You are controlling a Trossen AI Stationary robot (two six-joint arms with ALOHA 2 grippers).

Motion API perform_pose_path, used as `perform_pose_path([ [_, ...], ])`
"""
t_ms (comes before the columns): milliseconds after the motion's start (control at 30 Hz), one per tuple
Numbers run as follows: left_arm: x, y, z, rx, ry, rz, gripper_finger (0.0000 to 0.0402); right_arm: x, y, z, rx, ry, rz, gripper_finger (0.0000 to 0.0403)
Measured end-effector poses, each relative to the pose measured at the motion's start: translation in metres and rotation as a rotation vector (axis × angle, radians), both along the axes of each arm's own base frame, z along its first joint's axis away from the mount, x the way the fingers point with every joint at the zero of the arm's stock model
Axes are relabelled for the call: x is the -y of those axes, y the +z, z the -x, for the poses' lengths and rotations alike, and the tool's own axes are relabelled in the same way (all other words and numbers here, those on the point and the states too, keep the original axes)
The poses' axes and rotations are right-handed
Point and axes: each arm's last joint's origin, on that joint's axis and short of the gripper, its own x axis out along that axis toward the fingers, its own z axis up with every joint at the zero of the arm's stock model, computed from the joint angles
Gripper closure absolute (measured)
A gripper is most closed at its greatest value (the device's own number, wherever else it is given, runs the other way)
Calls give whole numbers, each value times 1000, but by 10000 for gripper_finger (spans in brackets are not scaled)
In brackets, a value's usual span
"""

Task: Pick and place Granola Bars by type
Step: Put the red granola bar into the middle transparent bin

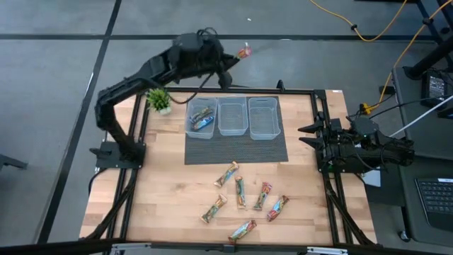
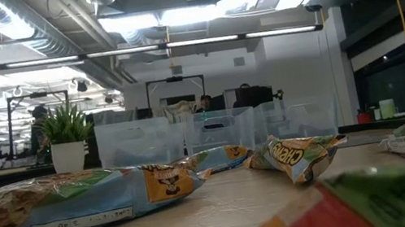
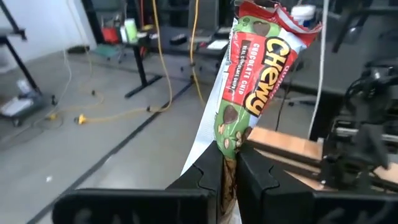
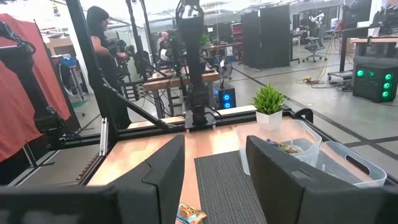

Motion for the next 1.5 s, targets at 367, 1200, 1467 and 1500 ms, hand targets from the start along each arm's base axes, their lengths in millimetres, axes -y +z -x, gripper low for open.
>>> perform_pose_path([
  [367, -37, -110, -51, -466, -33, 265, 384, 0, 0, 0, 0, 0, 0, 228],
  [1200, -44, -212, -77, -733, -23, 415, 295, 0, 0, 0, -1, 1, -2, 228],
  [1467, -27, -167, -81, -655, -65, 374, 224, 0, -1, 0, -7, 1, 0, 228],
  [1500, -22, -157, -79, -647, -90, 373, 221, 0, -1, 0, -8, 1, 0, 228],
])
